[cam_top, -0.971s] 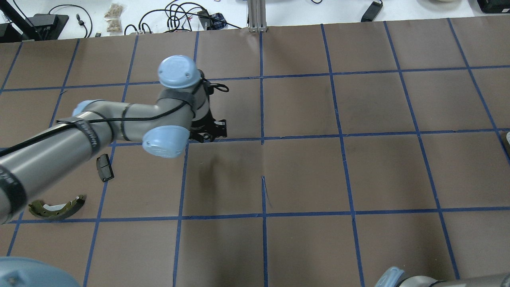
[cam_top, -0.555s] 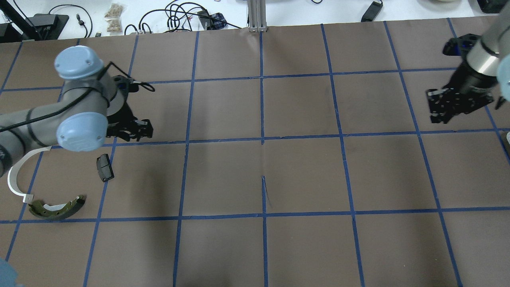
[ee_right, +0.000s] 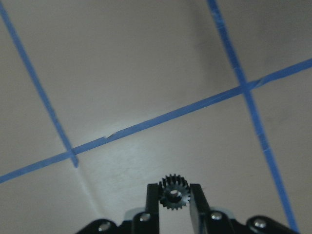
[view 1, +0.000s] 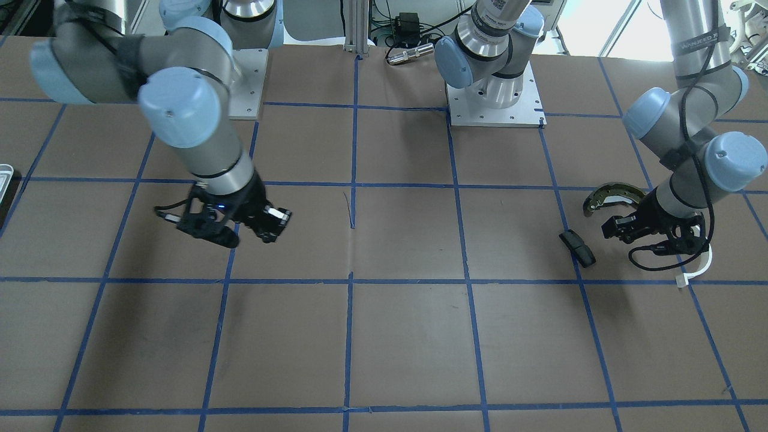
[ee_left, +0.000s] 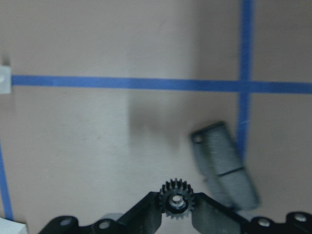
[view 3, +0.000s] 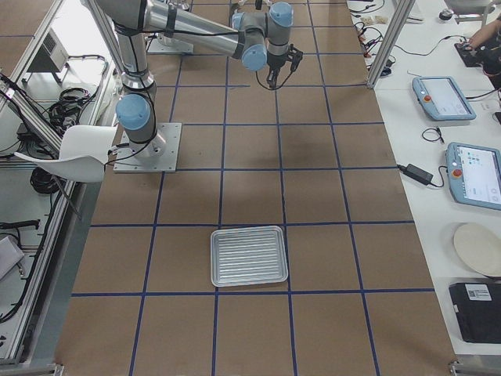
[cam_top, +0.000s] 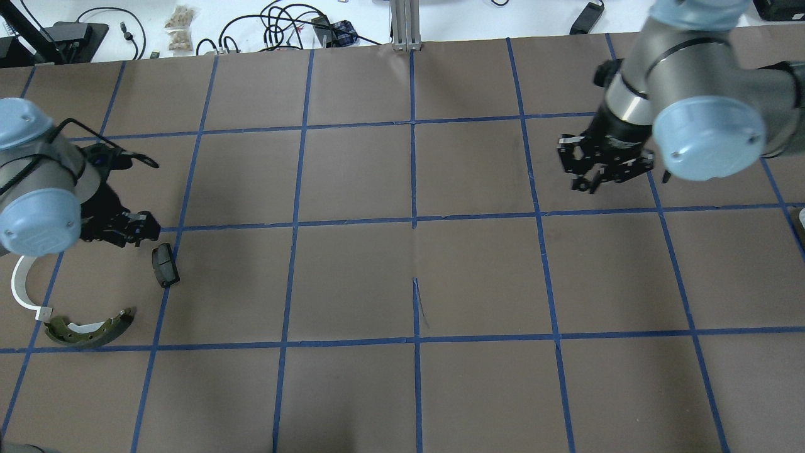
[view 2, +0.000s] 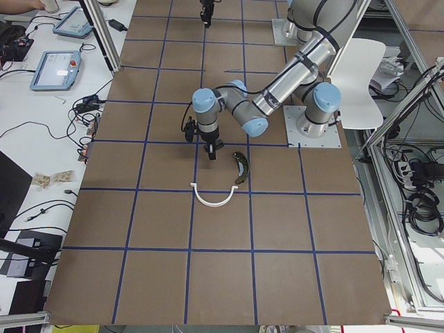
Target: Place bearing gear from tray to pile
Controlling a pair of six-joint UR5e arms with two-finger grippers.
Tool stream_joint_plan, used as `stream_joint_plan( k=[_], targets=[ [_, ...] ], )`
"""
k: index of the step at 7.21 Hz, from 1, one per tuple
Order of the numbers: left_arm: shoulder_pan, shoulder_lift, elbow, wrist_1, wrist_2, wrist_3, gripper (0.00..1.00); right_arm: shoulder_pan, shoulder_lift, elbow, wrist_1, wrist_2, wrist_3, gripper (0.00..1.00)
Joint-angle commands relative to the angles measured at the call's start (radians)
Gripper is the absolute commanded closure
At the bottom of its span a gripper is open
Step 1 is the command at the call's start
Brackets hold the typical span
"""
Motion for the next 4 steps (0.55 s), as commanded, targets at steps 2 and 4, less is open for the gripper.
stream_joint_plan(
  k=[2, 4],
  targets=[
    [0.011, -0.059, 0.044, 0.034, -0.013, 0.014, 0.17, 0.181, 0.171, 0.000, -0.207, 0.018, 0.140, 0.68],
    [-0.050, -0.033, 0.159, -0.095, -0.042, 0.000, 0.00, 0.184, 0.184, -0.001, -0.214, 0.020, 0.141, 0.00]
  ],
)
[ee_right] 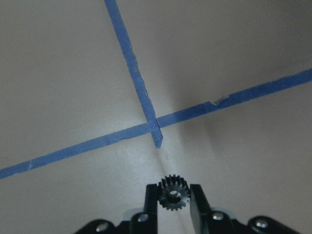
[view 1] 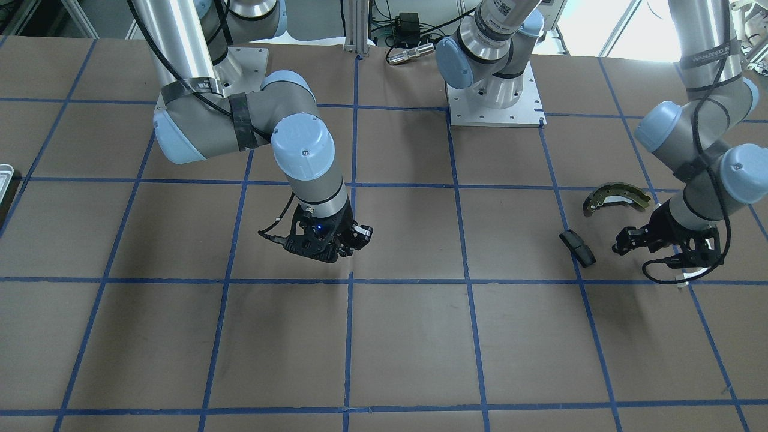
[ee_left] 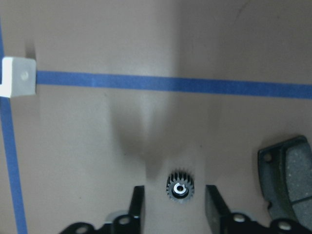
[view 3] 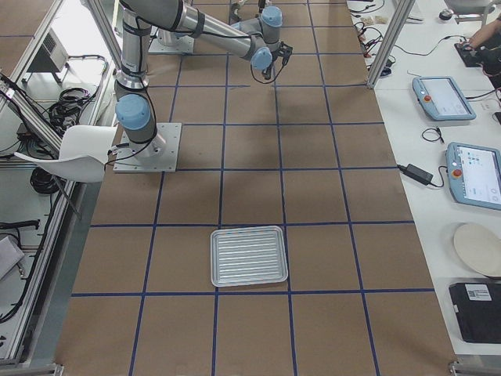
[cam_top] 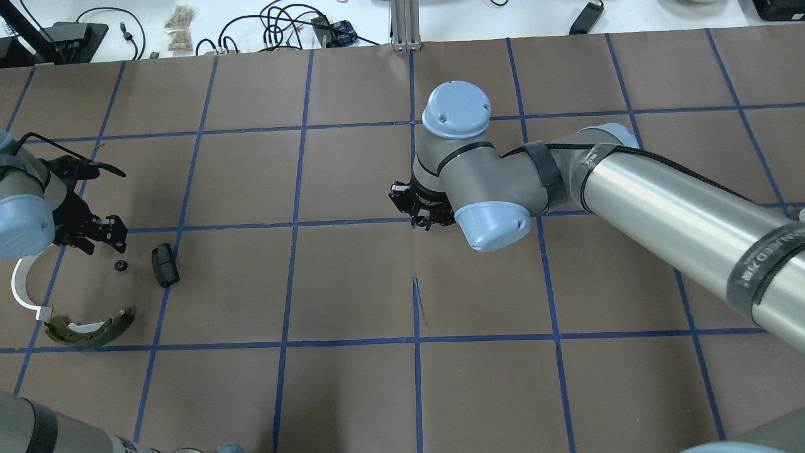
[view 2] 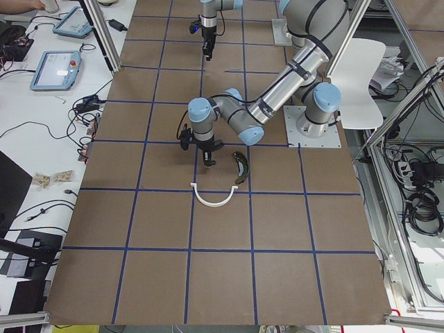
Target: Place bearing gear from tray to pile
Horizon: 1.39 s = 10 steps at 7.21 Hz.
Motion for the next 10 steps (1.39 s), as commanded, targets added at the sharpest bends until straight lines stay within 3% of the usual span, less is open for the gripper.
stream_joint_plan(
  k=[1, 2, 5, 6, 8, 10],
  targets=[
    [-0.109, 0.037, 0.141, -0.198, -0.014, -0.033, 0.00, -0.014, -0.001, -0.012, -0.001, -0.001, -0.006, 0.00],
    [-0.173, 0.045, 0.200, -0.278, -0.014, -0.077, 0.00, -0.051, -0.046, -0.064, 0.040, -0.016, -0.048, 0.00],
    [-0.426, 0.044, 0.226, -0.303, -0.017, -0.415, 0.00, -0.265, -0.255, -0.288, 0.567, -0.047, -0.362, 0.00],
    [-0.522, 0.024, 0.230, -0.290, -0.020, -0.550, 0.00, -0.275, -0.324, -0.322, 0.681, -0.135, -0.426, 0.00],
    [-0.710, -0.018, 0.253, -0.287, -0.059, -0.717, 0.00, -0.277, -0.407, -0.300, 0.725, -0.161, -0.452, 0.00],
    [-0.849, -0.079, 0.249, -0.204, -0.077, -0.925, 0.00, -0.283, -0.395, -0.295, 0.710, -0.161, -0.518, 0.00]
  ],
)
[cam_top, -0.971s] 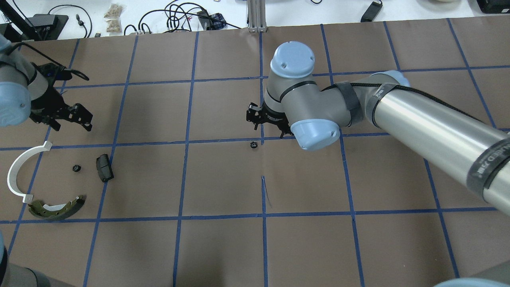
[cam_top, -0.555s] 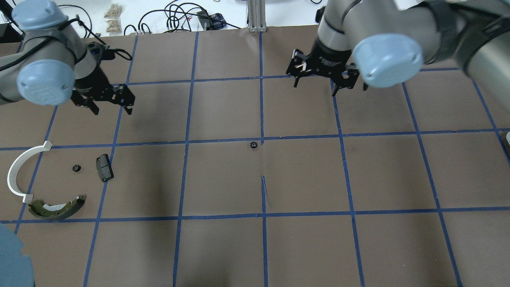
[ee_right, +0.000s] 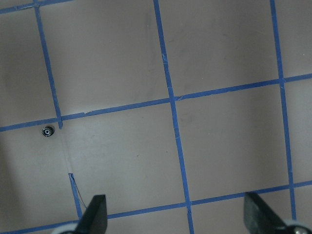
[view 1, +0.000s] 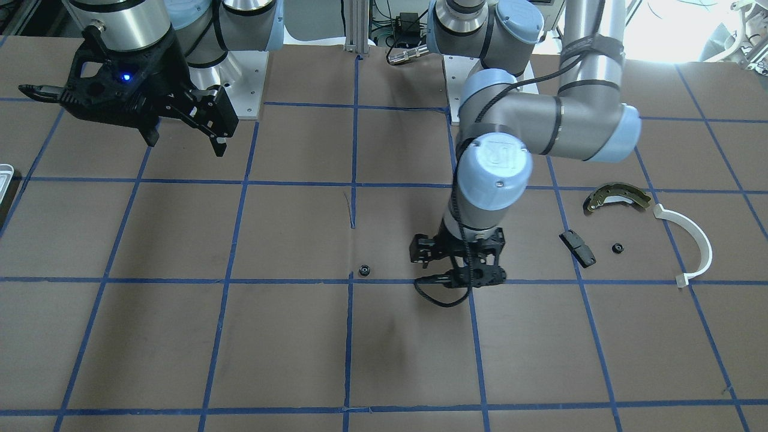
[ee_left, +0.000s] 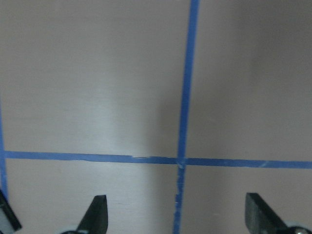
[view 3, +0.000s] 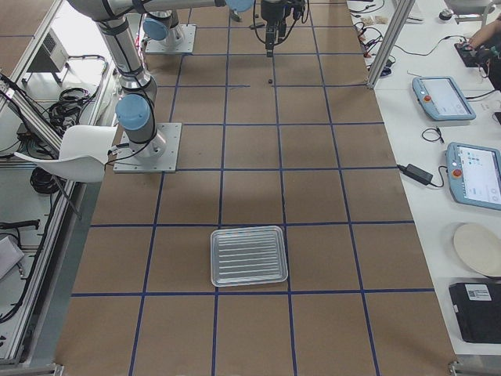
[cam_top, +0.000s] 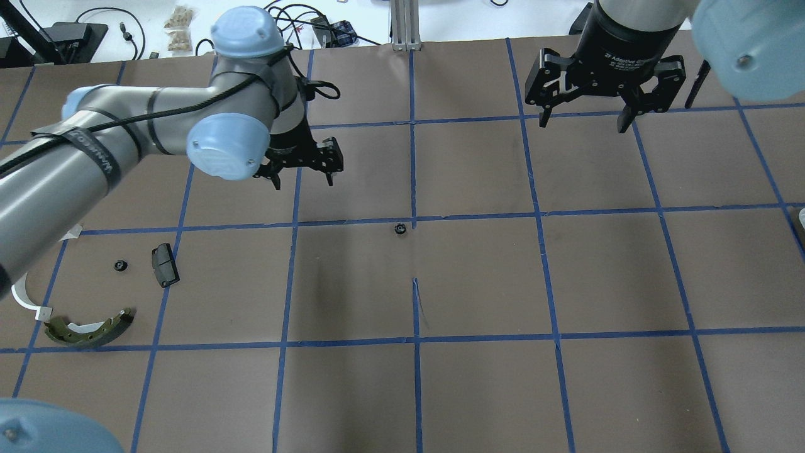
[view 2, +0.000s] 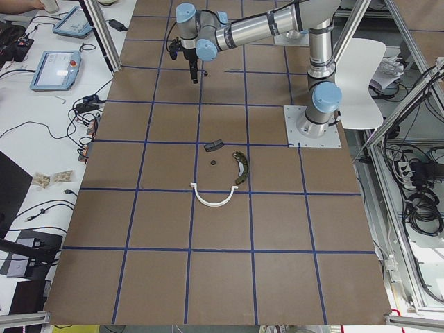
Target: Place bearing gear from tray to pile
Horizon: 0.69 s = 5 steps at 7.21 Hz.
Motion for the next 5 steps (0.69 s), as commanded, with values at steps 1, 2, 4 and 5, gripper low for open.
stream_joint_plan(
  k=[1, 2, 4, 5],
  targets=[
    [-0.158, -0.085, -0.011, 0.117, -0.013, -0.198, 0.00, -0.003, -0.006, 0.003, -0.023, -0.007, -0.075, 0.00],
    [-0.190, -0.125, -0.013, 0.166, -0.013, -0.235, 0.00, -0.003, -0.007, 0.003, -0.038, -0.006, -0.075, 0.00],
    [-0.210, -0.172, -0.017, 0.173, -0.013, -0.311, 0.00, -0.003, -0.009, 0.004, -0.066, -0.001, -0.074, 0.00],
    [-0.224, -0.181, -0.025, 0.186, -0.008, -0.312, 0.00, -0.003, -0.010, 0.003, -0.067, 0.000, -0.073, 0.00]
  ],
)
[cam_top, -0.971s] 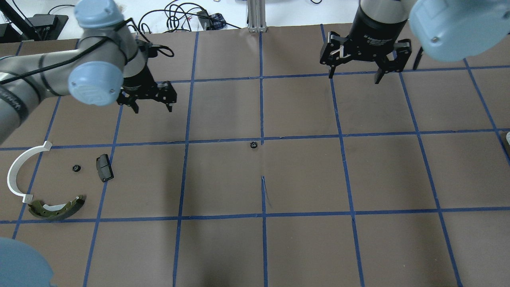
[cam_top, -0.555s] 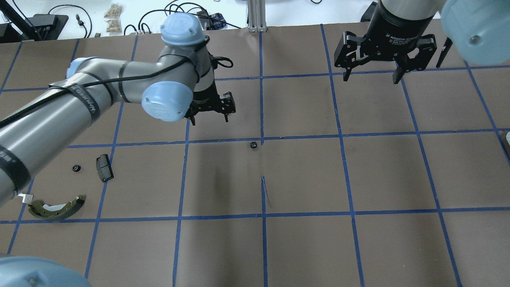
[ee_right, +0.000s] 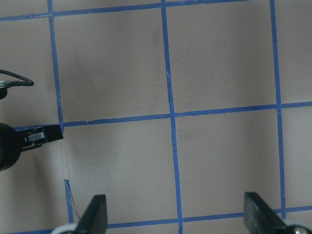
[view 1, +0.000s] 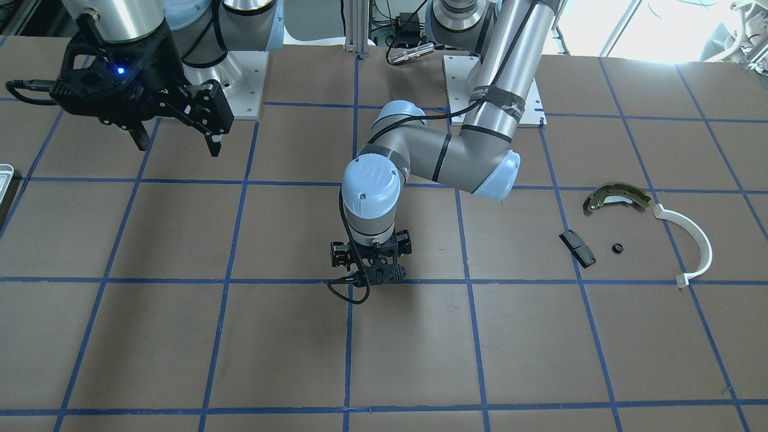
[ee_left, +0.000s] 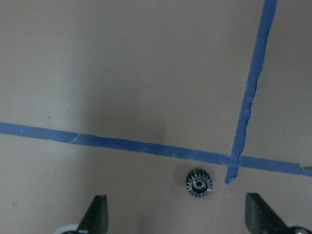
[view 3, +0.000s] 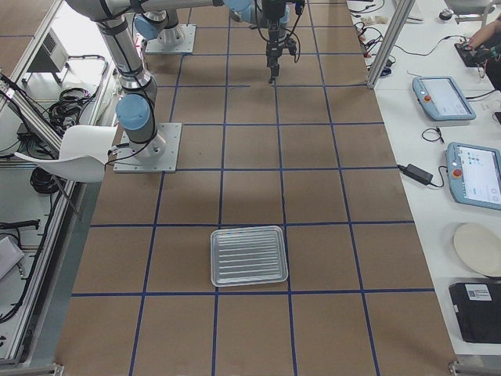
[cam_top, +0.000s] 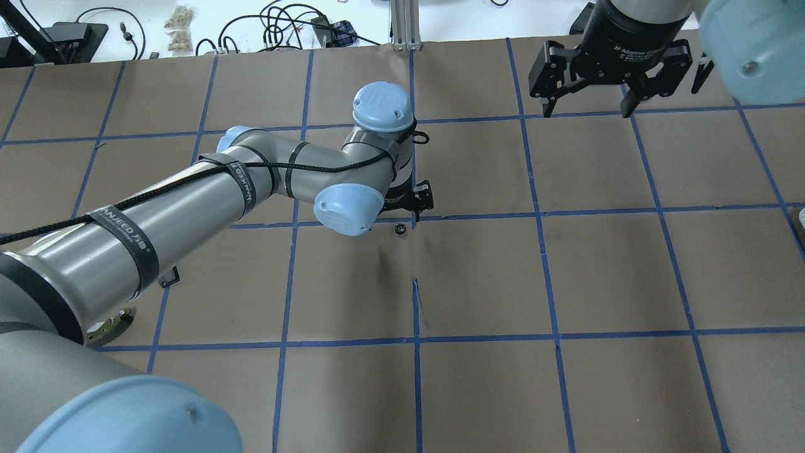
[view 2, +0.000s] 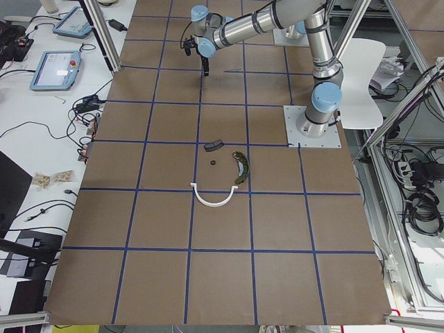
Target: Place bearing gear from tray to pile
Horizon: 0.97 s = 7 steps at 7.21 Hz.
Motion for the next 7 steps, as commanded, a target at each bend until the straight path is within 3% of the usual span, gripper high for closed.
stream_joint_plan(
  k=[1, 2, 3, 7],
  targets=[
    [-0.019, -0.034, -0.010, 0.079, 0.002, -0.017, 0.04, 0.000, -0.002, -0.001, -0.007, 0.007, 0.000, 0.00],
    [-0.017, -0.051, -0.007, 0.110, 0.001, -0.025, 0.21, 0.001, -0.006, -0.001, -0.004, 0.010, 0.000, 0.00],
    [-0.017, -0.053, -0.003, 0.115, 0.001, -0.020, 0.51, 0.001, -0.006, -0.001, -0.004, 0.012, 0.000, 0.00],
    [-0.011, -0.022, -0.013, 0.116, -0.050, -0.019, 0.88, 0.001, -0.006, -0.001, -0.005, 0.009, 0.001, 0.00]
  ],
)
